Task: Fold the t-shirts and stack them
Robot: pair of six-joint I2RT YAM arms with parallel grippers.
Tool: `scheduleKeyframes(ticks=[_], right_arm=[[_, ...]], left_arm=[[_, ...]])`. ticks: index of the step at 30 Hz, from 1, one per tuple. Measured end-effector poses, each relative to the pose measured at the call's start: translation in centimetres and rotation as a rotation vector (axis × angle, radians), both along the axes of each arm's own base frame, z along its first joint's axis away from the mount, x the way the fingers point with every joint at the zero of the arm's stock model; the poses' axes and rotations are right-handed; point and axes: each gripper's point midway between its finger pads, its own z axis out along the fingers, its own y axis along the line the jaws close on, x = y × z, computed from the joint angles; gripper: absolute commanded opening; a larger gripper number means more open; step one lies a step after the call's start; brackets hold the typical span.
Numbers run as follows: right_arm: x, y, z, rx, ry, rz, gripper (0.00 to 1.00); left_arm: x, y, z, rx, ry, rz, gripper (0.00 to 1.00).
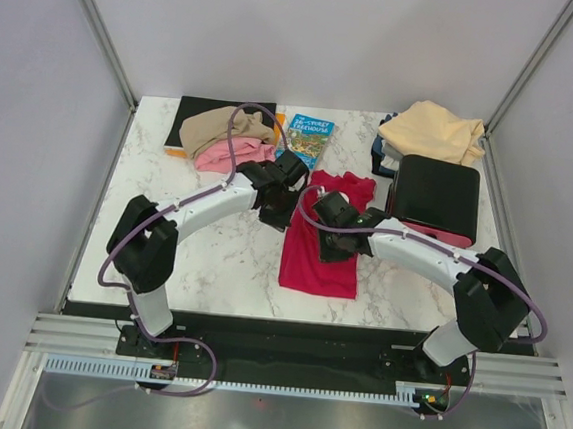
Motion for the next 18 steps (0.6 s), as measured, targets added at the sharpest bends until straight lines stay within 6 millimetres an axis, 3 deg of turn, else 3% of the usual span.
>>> scheduleKeyframes(ticks=[4, 6, 12, 18], right_arm=[[1.3, 0.2, 2.3, 0.02, -0.062, -0.004, 0.29], [1.6, -0.5, 2.4, 0.004, -0.069, -0.012, 0.28], [2.0, -2.8, 0.3, -0.077, -0.048, -0.029, 0.26], [2.1, -3.5, -1.2, -0.118, -0.025, -0.014, 0.26]], left_arm=[[-1.0, -1.5, 0.0, -0.039, 0.018, -0.044, 0.03], [-1.1, -2.1, -0.1, -0.053, 0.022, -0.057, 0.03], [-1.7, -3.1, -1.5, -0.073, 0.052, -0.086, 0.02], [-2.8, -3.5, -2.7, -0.075, 0.089, -0.11, 0.02]])
